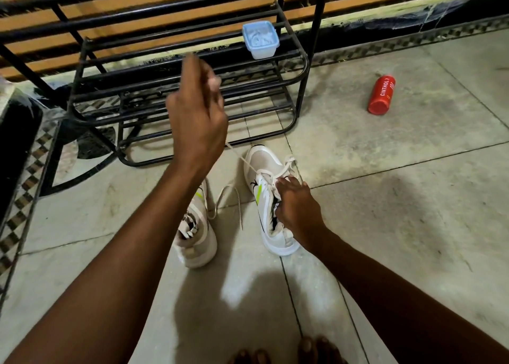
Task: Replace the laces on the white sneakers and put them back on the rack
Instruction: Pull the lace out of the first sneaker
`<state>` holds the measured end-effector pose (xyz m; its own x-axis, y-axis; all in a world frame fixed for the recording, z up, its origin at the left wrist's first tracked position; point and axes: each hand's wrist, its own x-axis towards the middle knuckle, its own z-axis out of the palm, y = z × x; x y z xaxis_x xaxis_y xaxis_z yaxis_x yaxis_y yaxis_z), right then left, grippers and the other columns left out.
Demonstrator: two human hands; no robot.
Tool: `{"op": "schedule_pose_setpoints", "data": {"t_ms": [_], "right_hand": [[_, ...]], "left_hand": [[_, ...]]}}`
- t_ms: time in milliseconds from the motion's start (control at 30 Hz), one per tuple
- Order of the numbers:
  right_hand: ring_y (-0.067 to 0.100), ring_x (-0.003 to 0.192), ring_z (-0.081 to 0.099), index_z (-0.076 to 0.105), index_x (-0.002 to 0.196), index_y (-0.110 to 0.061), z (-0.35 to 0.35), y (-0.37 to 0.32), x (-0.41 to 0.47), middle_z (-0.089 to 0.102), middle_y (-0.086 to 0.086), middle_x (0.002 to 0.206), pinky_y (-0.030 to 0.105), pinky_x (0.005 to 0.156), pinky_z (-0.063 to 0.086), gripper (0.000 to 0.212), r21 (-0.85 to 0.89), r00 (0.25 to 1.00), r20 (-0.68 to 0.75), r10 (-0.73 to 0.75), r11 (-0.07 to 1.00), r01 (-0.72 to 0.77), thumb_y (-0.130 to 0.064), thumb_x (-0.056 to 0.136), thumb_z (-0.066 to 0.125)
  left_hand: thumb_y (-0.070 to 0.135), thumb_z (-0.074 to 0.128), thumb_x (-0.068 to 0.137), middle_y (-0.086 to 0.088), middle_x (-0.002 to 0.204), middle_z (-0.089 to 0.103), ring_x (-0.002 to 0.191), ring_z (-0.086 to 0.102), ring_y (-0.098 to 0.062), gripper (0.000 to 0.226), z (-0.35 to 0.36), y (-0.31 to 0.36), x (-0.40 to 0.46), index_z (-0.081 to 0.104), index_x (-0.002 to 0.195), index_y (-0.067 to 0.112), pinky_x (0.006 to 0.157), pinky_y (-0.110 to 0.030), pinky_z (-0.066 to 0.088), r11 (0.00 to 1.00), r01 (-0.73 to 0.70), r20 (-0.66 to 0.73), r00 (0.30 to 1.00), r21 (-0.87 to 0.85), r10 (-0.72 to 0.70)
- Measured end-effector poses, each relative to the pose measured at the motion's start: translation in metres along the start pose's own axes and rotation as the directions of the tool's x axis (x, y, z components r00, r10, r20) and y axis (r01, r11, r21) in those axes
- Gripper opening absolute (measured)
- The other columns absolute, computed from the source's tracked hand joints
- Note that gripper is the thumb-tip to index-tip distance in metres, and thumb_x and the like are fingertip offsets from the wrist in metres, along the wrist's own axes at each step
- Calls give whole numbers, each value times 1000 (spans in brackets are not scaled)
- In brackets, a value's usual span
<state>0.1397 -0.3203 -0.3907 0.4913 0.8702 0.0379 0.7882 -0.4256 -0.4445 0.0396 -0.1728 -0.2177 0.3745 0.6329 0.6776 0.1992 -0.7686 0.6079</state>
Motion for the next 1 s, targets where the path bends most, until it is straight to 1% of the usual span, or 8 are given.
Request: {"op": "schedule_pose_setpoints", "data": {"t_ms": [167, 267, 367, 567, 700, 767, 900, 1000], "right_hand": [[38, 110, 64, 69, 98, -1, 1, 1, 2, 71, 14, 105, 52, 95, 52, 63, 32, 999, -39, -35, 999, 36, -31, 67, 23], [41, 104, 66, 70, 98, -1, -3, -2, -2, 70, 15, 103, 52, 88, 55, 40, 44, 998, -59, -6, 999, 9, -19, 70, 47], [43, 97, 67, 71, 100, 0, -3, -2, -3, 70, 17, 101, 52, 80, 56, 38, 72, 997, -74, -5, 997, 10, -3, 62, 71], [41, 102, 65, 70, 100, -2, -5, -4, -3, 70, 15, 101, 50, 81, 55, 34, 69, 996, -86, 1, 998, 5, -4, 65, 71], [41, 115, 60, 69, 112, -2, -8, -5, -4, 69, 16, 117, 51, 93, 51, 38, 87, 999, -46, 8, 996, -4, -12, 76, 63], [40, 116, 59, 68, 113, -2, -10, -5, -4, 68, 16, 118, 50, 94, 50, 36, 99, 999, -38, 19, 995, -15, -8, 77, 67], [41, 110, 63, 69, 110, -2, -6, -3, -3, 70, 16, 112, 52, 91, 53, 40, 77, 999, -45, 11, 997, -7, -6, 71, 71], [41, 110, 63, 69, 110, -2, -3, -1, -2, 71, 15, 112, 53, 91, 55, 41, 60, 1000, -30, 2, 998, 0, -11, 70, 69]], "left_hand": [[12, 52, 93, -4, 90, 66, 79, 60, -28, 21, 13, -20, -7, 50, 114, 15, 55, -40, 45, 877, -270, 476, 878, 397, 55], [37, 63, 95, 0, 121, 65, 114, 51, -26, 37, 24, -52, -28, 56, 129, 23, 78, -41, 49, 636, -526, 741, 663, 565, -109], [35, 67, 95, -2, 122, 63, 121, 50, -26, 32, 26, -77, -49, 67, 124, 23, 93, -41, 46, 576, -558, 791, 527, 597, -309], [43, 50, 104, -5, 111, 63, 108, 53, -28, 34, 17, -93, -59, 71, 108, 17, 84, -40, 44, 709, -326, 671, 688, 625, -276], [66, 62, 88, 2, 135, 49, 125, 40, -28, 63, 21, -92, -61, 49, 141, 35, 96, -47, 35, 691, -378, 750, 549, 616, -368], [59, 70, 86, 3, 134, 45, 125, 34, -29, 57, 26, -95, -68, 56, 136, 36, 94, -50, 32, 666, -399, 754, 518, 630, -403], [32, 59, 93, 7, 103, 56, 110, 43, -27, 12, 32, -103, -80, 70, 93, 27, 87, -50, 32, 727, -310, 666, 698, 613, -264], [29, 43, 103, 10, 65, 58, 78, 58, -18, 32, 29, -95, -78, 58, 76, 22, 83, -44, 41, 947, 162, 490, 824, 278, -285]]}}
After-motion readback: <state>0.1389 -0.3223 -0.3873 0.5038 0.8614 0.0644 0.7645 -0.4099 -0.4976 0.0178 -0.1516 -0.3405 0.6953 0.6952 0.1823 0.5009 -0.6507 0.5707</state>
